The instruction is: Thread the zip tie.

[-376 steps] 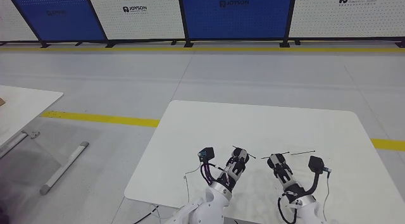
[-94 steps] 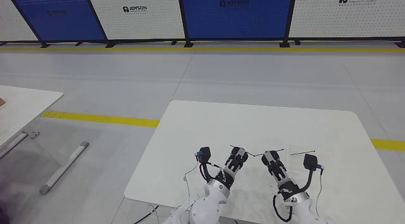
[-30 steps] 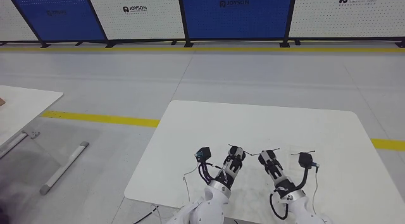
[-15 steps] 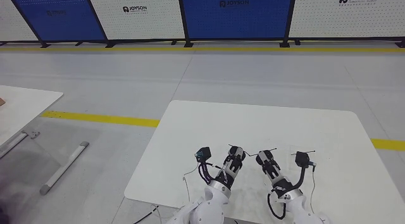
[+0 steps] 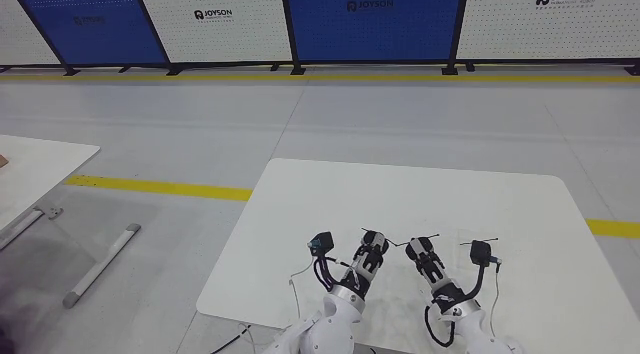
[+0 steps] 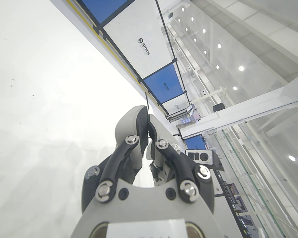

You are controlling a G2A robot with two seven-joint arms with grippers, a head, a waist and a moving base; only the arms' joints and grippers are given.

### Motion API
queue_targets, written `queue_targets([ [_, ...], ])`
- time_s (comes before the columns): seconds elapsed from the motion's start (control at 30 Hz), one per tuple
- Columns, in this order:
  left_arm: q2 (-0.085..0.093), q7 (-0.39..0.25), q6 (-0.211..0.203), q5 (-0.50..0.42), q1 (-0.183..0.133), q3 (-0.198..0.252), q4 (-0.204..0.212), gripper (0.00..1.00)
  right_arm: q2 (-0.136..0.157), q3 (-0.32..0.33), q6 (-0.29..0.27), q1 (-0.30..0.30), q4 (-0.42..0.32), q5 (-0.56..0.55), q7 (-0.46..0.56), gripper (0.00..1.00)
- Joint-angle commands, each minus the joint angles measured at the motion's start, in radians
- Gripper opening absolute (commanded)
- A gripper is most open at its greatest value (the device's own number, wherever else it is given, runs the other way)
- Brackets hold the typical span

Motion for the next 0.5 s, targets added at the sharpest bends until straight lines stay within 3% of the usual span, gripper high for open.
queue_targets([
  [0.0,-0.001,-0.005,-0.019,-0.014,0.004,-0.003,-0.006,0.0,0.0,0.0,0.0,-0.001,0.0,0.002,-0.002,0.0],
  [0.13,-0.002,-0.014,-0.05,-0.048,0.012,-0.012,-0.012,0.0,-0.002,-0.002,-0.021,-0.002,0.002,0.011,-0.006,0.0],
  [0.47,-0.007,-0.043,-0.076,-0.15,0.023,-0.035,-0.022,0.0,-0.007,-0.011,-0.067,-0.001,0.02,0.028,-0.028,0.0],
])
